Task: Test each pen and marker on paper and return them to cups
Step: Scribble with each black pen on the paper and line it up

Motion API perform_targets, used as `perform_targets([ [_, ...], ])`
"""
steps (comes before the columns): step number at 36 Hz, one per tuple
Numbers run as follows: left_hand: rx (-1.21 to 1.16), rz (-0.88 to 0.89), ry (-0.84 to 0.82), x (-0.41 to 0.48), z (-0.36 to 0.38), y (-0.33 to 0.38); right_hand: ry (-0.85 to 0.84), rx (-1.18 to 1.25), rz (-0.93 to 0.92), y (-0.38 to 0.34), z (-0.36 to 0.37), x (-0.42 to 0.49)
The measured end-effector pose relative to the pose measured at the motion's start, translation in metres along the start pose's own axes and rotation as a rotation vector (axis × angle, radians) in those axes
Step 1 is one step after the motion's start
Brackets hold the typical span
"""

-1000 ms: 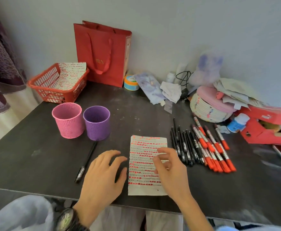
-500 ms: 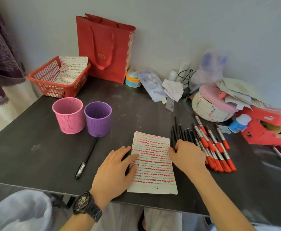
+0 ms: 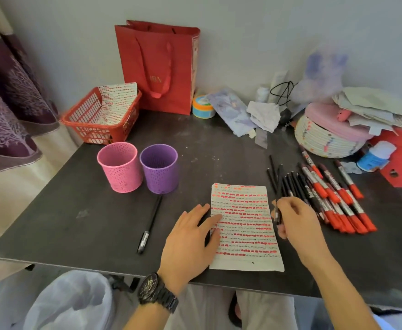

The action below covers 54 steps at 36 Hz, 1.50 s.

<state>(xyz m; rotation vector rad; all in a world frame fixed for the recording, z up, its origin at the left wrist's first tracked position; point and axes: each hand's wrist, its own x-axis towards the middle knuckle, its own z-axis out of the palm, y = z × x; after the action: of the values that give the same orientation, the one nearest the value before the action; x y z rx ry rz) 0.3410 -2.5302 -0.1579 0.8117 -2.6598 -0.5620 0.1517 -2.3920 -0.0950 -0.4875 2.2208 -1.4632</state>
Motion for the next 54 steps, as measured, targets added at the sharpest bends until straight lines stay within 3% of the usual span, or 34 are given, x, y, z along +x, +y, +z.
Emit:
perform_targets([
  [6,-0.012,0.021,0.005,-0.001,-0.001,0.0,-0.099,0.371,-0.003,0.002,0.025,-0.042],
  [19,-0.157,0.134,0.075,-0.01,-0.015,0.01,-0.088,0.442,-0.075,0.025,0.052,-0.065],
  [26,-0.05,0.283,0.17,-0.018,-0.009,0.013,-0.231,0.664,-0.048,0.025,0.047,-0.066],
  [31,-0.023,0.334,0.212,-0.016,-0.007,0.01,-0.235,0.57,-0.064,0.027,0.047,-0.064],
  [37,-0.029,0.24,0.255,-0.017,-0.011,0.011,-0.117,0.394,-0.179,0.029,0.052,-0.068],
  [44,-0.029,0.32,0.167,-0.018,-0.011,0.016,-0.177,0.178,-0.264,0.033,0.056,-0.07],
  [54,0.015,0.278,0.162,-0.011,-0.01,0.016,-0.241,0.324,-0.202,0.036,0.054,-0.064],
])
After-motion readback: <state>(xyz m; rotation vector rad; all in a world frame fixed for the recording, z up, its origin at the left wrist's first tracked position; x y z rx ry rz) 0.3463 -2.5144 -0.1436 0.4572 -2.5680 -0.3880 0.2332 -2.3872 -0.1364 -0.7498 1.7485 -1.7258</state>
